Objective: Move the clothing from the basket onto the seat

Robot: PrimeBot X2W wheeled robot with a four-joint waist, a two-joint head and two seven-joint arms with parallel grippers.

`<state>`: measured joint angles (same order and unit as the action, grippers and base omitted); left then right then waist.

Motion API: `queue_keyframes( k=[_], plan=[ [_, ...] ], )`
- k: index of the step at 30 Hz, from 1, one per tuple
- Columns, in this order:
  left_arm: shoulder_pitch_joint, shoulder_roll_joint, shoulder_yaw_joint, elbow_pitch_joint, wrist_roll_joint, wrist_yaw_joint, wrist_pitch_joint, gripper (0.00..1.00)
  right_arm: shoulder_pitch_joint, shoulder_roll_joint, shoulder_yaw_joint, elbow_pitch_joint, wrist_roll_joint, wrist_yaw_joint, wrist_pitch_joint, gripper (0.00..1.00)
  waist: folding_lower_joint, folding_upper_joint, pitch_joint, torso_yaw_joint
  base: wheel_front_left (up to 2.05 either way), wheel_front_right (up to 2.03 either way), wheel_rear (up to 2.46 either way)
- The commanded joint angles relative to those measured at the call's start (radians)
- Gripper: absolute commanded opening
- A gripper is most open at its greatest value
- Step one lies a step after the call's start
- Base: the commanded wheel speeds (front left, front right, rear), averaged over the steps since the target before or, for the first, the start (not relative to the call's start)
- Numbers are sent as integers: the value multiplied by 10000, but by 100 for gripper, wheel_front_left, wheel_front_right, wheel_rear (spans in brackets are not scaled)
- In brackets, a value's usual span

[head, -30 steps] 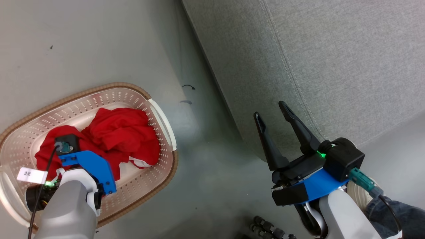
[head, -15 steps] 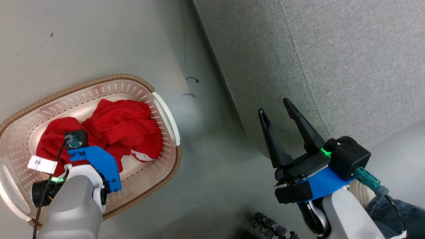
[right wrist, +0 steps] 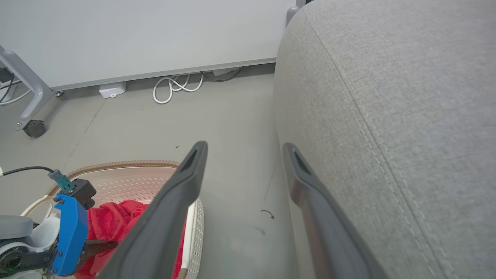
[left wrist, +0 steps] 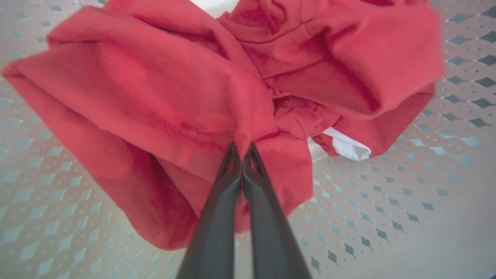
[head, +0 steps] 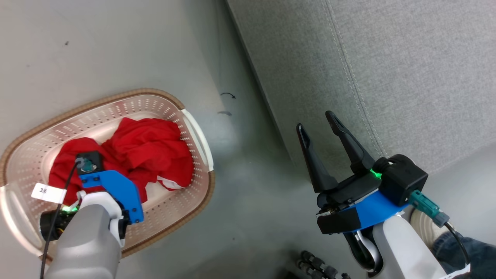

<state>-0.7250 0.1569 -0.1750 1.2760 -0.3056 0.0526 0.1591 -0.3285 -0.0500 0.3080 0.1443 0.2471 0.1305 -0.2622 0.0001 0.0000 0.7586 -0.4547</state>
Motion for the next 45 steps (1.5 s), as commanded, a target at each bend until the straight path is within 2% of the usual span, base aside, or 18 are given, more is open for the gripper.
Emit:
queue_keyframes(
  k=[1, 7, 12, 18, 24, 30, 35, 45],
  plan=[
    [-106, -104, 15, 3, -116, -84, -95, 0, -179, -7, -48, 61, -61, 5, -41, 100, -1, 0, -215, 240, 0, 0, 0],
    [25, -443, 32, 11, -313, -364, -331, 0, -251, -12, -149, 274, -350, 5, -39, 100, -1, 0, -990, 848, 0, 0, 0],
    [365, -817, -20, -11, -596, -966, -898, 0, -111, -15, -239, 658, -663, 5, -41, 100, -1, 0, -2377, 1658, 0, 0, 0],
    [737, -1035, -281, -112, -806, -1412, -1456, 0, 232, -20, -336, 1085, -899, 5, -41, 100, -1, 0, -3734, 2474, 0, 0, 0],
    [1126, -1069, -1159, -902, -1772, -1749, -1499, 0, 600, -20, -358, 1492, -991, 5, -39, 100, -1, 0, -4823, 3179, 0, 0, 0],
    [1442, -1065, -2713, -2347, -2935, -1775, -1518, 0, 924, -18, -423, 1793, -1131, 5, -39, 100, -1, 0, -5579, 3757, 0, 0, 0],
    [1290, -1065, -3603, -3416, -3799, -1575, -1630, 0, 1150, -18, -390, 1967, -1164, 5, -39, 100, -1, 0, -6092, 4001, 0, 0, 0],
    [671, -1065, -5129, -5003, -4488, -1336, -1845, 0, 1442, -18, -258, 2183, -1070, 5, 59, 100, -1, 0, -6805, 4116, 0, 0, 0]
  ],
)
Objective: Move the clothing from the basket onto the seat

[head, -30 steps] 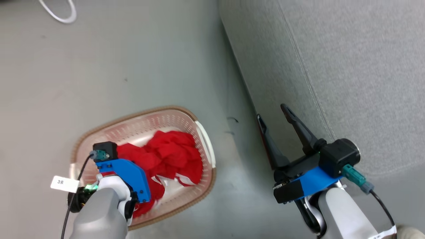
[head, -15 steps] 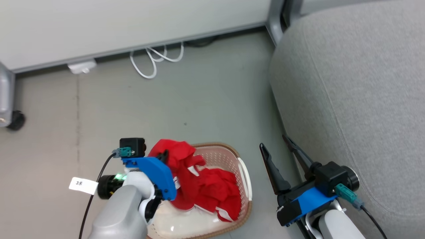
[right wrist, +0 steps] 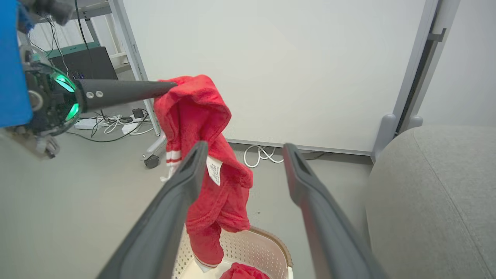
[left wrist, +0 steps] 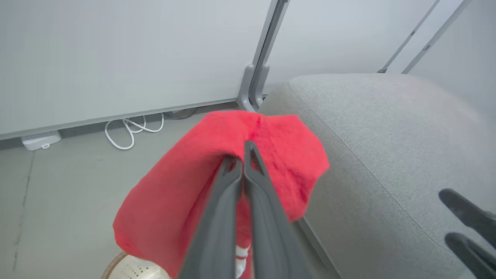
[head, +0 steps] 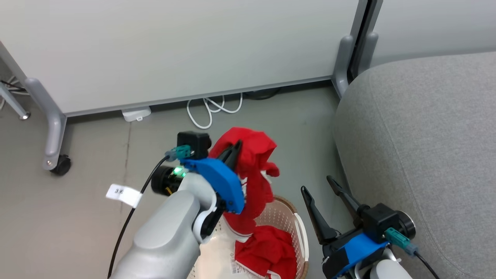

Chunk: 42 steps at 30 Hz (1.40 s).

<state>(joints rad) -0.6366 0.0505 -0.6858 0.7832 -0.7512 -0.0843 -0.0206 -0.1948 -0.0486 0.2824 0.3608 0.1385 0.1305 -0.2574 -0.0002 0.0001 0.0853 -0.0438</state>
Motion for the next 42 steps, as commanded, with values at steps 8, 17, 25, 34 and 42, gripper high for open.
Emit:
queue_keyframes(
  k=[8, 17, 25, 34, 42],
  plan=[
    [-972, 2, -997, -804, -375, 222, 40, 0, 334, -32, -43, 7, 8, 5, 79, 100, 2, -1, -432, 39, 0, 0, 0],
    [-1621, 3, -1894, -1337, -962, 507, -4, 0, 430, -32, -139, -105, -34, 5, 185, 100, 2, -1, -561, 36, 0, 0, 0],
    [-1874, 3, -2484, -1458, -1433, 741, -149, 0, 423, -32, -304, -150, -138, 5, 294, 100, 2, -1, -587, -16, 0, 0, 0],
    [-2153, 3, -3105, -1639, -1887, 870, -342, 0, -439, -30, -254, 301, -191, 5, 846, 100, 2, -1, -428, 17, 0, 0, 0],
    [-2319, 1, -3643, -1803, -2309, 978, -451, 0, -1475, -30, -47, 1451, -178, 5, 1397, 100, 2, -1, -419, 63, 0, 0, 0]
  ],
)
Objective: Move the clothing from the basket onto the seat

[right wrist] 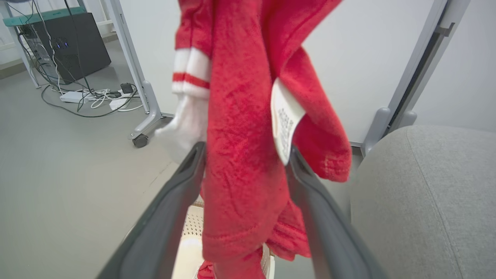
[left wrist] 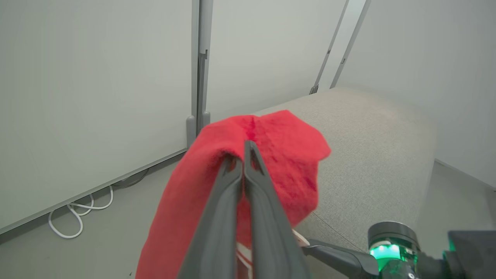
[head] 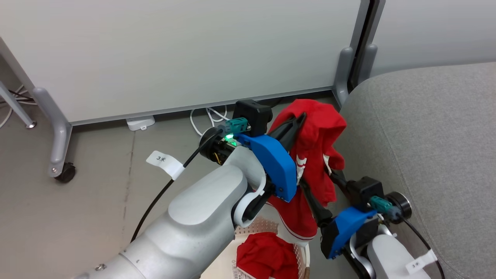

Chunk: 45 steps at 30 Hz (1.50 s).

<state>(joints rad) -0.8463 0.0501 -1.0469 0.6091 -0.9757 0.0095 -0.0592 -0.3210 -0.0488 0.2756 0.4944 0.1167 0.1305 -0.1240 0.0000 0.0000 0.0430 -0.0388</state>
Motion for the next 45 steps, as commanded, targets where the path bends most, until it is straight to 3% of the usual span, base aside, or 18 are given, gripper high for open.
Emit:
queue_keyframes(
  k=[1, 10, 11, 12, 13, 14, 28, 30, 34, 35, 36, 37, 45],
  plan=[
    [-253, 7, -101, -87, -126, 56, -76, 0, -339, -30, 26, 274, 0, 5, 72, 100, 0, 0, 7, 25, 0, 0, 0],
    [-439, 5, -531, -123, -491, 129, -230, 0, -1175, -28, 310, 1448, -124, 5, 491, 100, 0, 0, -9, 78, 0, 0, 0],
    [-452, 5, -578, -107, -540, 140, -246, 0, -1253, -28, 340, 1567, -82, 5, 531, 90, 0, 0, -15, 78, 0, 0, 0],
    [-462, 5, -624, -92, -574, 143, -263, 0, -1336, -28, 364, 1660, -47, 5, 554, 45, 0, 0, -21, 78, 0, 0, 0],
    [-473, 6, -670, -79, -628, 145, -289, 0, -1406, -28, 388, 1748, -1, 5, 544, 7, 0, 0, -29, 80, 0, 0, 0],
    [-489, 6, -721, -72, -653, 151, -319, 0, -1454, -28, 417, 1842, 10, 5, 535, 0, 0, 0, -39, 80, 0, 0, 0],
    [-660, 5, -1230, 222, -1097, 240, -533, 0, -1599, -28, 740, 2460, 301, 5, 221, 0, 0, 0, -253, -1, 0, 0, 0],
    [-665, 6, -1298, 253, -1142, 254, -569, 27, -1610, -28, 775, 2503, 336, 5, 200, 0, 0, 0, -280, -10, 0, 0, 0],
    [-740, 6, -1423, 302, -1234, 319, -620, 46, -1627, -28, 822, 2570, 340, 5, 171, 0, 0, 0, -310, -19, 0, 0, 0],
    [-760, 5, -1446, 320, -1235, 336, -624, 59, -1634, -28, 832, 2579, 348, 5, 183, 0, 0, 0, -313, -22, 0, 0, 0],
    [-762, 6, -1470, 343, -1245, 351, -633, 83, -1642, -28, 835, 2586, 354, 5, 179, 0, 0, 0, -314, -24, 0, 0, 0],
    [-760, 6, -1496, 371, -1277, 348, -623, 100, -1647, -28, 838, 2593, 355, 5, 174, 0, 0, 0, -316, -23, 0, 0, 0],
    [-813, 6, -1661, 533, -1421, 373, -671, 100, -1667, -28, 798, 2633, 365, 5, 142, 0, 0, 0, -332, -13, 0, 0, 0]
  ],
)
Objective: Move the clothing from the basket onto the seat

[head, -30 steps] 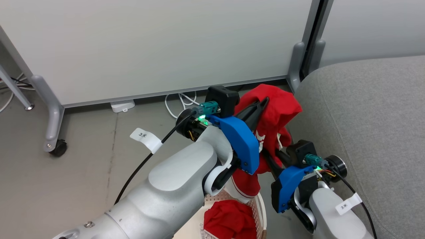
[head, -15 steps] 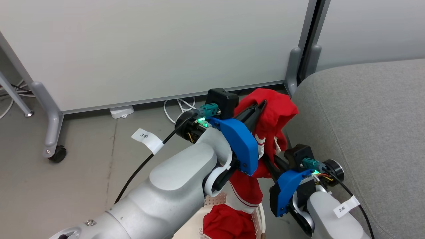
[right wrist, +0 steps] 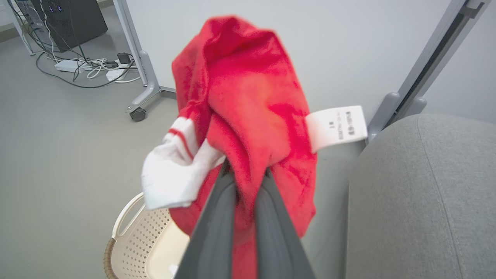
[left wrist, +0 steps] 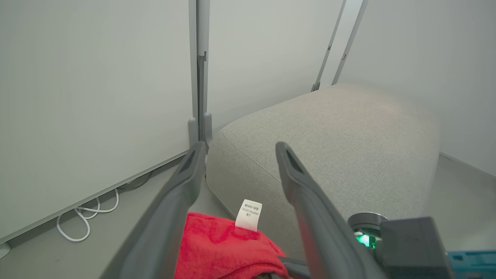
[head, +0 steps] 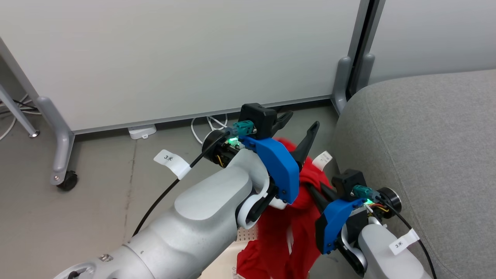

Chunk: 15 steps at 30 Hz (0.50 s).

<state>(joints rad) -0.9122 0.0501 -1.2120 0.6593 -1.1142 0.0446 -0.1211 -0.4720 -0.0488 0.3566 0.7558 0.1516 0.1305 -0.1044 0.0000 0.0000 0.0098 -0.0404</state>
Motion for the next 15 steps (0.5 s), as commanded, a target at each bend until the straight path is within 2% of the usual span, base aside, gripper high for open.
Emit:
queue_keyframes(
  k=[1, 8, 15],
  plan=[
    [-145, 6, -28, 55, -33, 21, -63, 100, -157, -28, -17, 20, 13, 5, -60, 0, 0, 0, -1, 3, 0, 0, 0],
    [83, 21, -69, 399, -31, -65, -428, 100, -185, -28, -89, -26, -31, 5, -86, 0, 0, 0, 49, -4, 0, 0, 0],
    [755, 450, 52, 619, 218, -396, -1237, 100, -176, -28, -424, -313, -208, 5, -121, 0, 0, 0, 218, -50, 0, 0, 0]
  ],
)
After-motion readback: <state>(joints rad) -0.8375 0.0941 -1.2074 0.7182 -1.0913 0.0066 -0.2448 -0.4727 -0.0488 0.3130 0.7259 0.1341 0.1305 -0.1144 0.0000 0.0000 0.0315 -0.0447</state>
